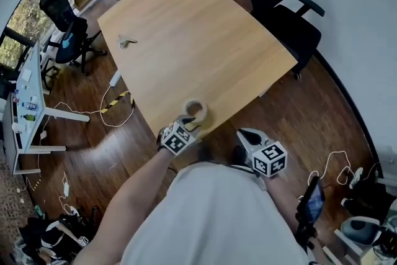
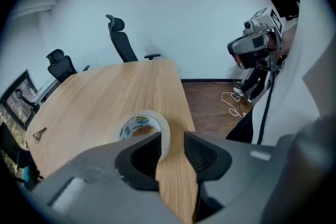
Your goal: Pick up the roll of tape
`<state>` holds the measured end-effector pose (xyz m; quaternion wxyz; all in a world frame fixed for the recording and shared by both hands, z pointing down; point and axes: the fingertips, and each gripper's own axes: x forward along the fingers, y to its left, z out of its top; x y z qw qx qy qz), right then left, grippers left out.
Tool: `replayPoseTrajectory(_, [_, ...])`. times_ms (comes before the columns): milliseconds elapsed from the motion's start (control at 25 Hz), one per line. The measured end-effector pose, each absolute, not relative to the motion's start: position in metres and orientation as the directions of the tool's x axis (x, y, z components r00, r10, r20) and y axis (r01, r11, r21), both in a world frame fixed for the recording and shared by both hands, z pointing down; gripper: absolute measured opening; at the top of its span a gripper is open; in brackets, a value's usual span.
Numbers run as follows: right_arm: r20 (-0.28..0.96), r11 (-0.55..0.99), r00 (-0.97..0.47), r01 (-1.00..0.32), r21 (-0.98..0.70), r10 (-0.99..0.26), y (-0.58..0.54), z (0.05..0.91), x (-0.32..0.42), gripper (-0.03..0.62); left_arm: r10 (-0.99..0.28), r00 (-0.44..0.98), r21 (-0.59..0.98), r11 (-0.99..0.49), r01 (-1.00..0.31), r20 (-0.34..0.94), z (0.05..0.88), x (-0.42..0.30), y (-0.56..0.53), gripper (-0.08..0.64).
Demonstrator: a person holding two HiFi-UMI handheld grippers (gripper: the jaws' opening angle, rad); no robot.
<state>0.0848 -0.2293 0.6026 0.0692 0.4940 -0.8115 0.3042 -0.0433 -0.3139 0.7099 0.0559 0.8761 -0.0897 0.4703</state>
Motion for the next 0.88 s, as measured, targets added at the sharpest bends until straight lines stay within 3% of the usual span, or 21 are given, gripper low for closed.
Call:
replayPoseTrajectory(280, [0.420,0.218,-0.406,-0.878,-0.427,-0.811,-0.231,0.606,0.102,0.006,-0.032,0.397,-0.050,-0.998,0.035,0.917,0.742,-0.038,-0.323,0.155])
replayPoseTrajectory(360, [0.426,0.181,-0.375,-0.884,-0.430,-0.823,-0.225,0.607,0.109,0.006,-0.009,0.346,-0.035,-0.997,0.069,0.938,0.755,-0.041,-0.324,0.187])
replayPoseTrajectory(600, [0.446,0.088,-0.298,-0.897,-0.434,-0.844,-0.208,0.614,0.129,0.006,0.053,0.232,0.016,-0.987,0.159,0.971,0.776,-0.045,-0.326,0.195])
replayPoseTrajectory(880, [0.456,0.025,-0.245,-0.899,-0.437,-0.856,-0.197,0.617,0.148,0.006,0.060,0.129,0.032,-0.977,0.210,0.990,0.786,-0.049,-0.330,0.150])
